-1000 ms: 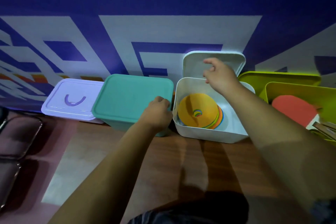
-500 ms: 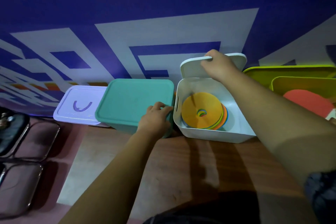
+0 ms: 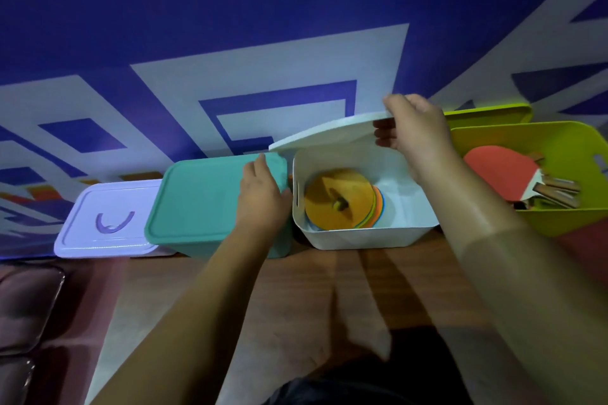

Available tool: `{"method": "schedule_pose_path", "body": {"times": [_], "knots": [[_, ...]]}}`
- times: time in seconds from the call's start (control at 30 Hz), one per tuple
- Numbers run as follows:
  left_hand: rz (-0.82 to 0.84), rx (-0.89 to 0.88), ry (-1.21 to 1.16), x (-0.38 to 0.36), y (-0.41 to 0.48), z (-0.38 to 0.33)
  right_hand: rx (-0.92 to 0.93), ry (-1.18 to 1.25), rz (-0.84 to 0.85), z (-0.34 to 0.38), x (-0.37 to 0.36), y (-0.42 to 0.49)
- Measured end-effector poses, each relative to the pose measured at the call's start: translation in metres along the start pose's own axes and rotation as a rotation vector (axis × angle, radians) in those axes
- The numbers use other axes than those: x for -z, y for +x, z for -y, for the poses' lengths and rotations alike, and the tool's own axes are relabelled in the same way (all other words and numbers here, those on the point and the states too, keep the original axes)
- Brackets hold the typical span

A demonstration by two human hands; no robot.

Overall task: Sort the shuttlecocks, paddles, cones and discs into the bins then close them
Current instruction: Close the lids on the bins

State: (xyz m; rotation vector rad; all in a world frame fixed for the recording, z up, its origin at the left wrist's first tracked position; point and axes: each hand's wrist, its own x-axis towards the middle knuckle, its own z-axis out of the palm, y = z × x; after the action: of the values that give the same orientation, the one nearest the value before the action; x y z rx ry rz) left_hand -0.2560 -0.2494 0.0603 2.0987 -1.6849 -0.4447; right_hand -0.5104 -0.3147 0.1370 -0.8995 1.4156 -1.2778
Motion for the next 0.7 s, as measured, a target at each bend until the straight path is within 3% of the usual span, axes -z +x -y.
{"method": "schedule_pose_path", "body": {"times": [0.07,0.23,0.4,0.57,0.7], "knots": [[-0.069,-0.086,0.017,0.004,0.007,-0.012,-0.025,0.046,-0.028,-0.006,0.017,-0.007],[0.019,-0.157,0.098,-0.004,0.023,-0.032,-0.129,0.19,-0.061,-0.019,0.053,-0.019],[-0.09,-0.285,0.132,-0.007,0.012,-0.042,-0.221,0.208,-0.032,-0.041,0.089,-0.014],[-0.157,-0.51,0.28,-0.015,-0.019,-0.029,-0.349,0.008,-0.024,-0.073,0.116,0.0],[-0.085,-0.554,0.385,-0.035,-0.044,-0.015,-0.277,-0.521,-0.027,-0.091,0.119,0.011]]}}
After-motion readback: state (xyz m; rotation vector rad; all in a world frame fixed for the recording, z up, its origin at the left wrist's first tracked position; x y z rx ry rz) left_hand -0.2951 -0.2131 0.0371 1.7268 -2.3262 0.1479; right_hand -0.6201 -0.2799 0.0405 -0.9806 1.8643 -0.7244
